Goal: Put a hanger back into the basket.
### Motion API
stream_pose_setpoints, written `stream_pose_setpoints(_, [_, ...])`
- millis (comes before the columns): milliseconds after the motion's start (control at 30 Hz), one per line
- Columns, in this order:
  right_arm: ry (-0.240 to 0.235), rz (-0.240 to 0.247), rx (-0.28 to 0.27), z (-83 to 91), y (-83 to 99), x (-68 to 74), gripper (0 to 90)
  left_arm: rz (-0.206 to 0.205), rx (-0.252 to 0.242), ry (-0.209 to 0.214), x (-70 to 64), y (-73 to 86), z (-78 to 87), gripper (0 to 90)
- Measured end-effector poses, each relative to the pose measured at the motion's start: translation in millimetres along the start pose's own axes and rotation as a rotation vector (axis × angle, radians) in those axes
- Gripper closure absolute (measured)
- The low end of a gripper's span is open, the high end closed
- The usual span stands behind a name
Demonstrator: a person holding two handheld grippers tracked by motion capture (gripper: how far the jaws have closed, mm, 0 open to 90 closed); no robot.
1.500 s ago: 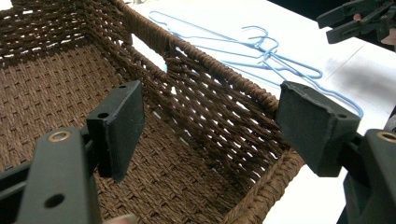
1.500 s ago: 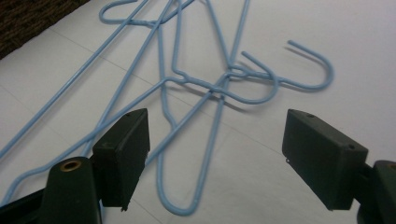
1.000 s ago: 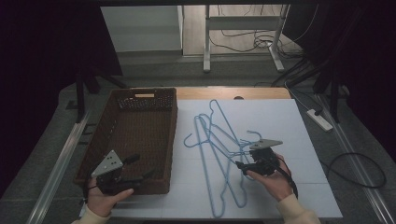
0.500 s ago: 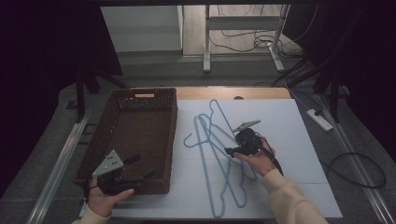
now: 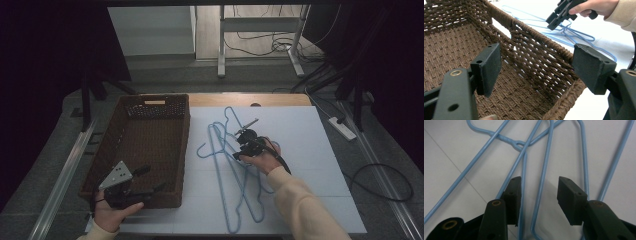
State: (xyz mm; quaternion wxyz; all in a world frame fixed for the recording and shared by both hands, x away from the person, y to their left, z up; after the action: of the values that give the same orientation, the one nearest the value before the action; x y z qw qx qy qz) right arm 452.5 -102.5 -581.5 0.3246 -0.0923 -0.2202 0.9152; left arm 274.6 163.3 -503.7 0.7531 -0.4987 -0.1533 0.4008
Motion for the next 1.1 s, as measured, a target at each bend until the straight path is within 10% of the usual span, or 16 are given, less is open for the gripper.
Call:
stream_pose_setpoints(733, [0.017, -0.027, 0.073, -11.3, 4.4, -3.5, 73.5, -0.003, 0.001, -0.001, -0.3, -0.1, -0.3, 24.5])
stream_pose_setpoints(1100, [0.003, -0.12, 0.097, -9.4, 3.9, -4.0, 86.1, -0.003, 0.0, -0.001, 0.2, 0.0, 0.2, 24.5])
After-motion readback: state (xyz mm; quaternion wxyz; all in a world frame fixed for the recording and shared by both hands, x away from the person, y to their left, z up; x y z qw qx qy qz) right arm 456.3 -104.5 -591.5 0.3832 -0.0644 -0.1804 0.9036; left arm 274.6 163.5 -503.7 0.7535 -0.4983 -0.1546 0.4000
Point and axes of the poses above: each handheld gripper's, and its own axes: z roughly backward along the jaws, y roughly out of its underside, x roughly to its left, the point moved 10 cm from there along -z, roughly forward along the jaws, and after that the axes turned 2 degrees about z, right-handed, at the moved point
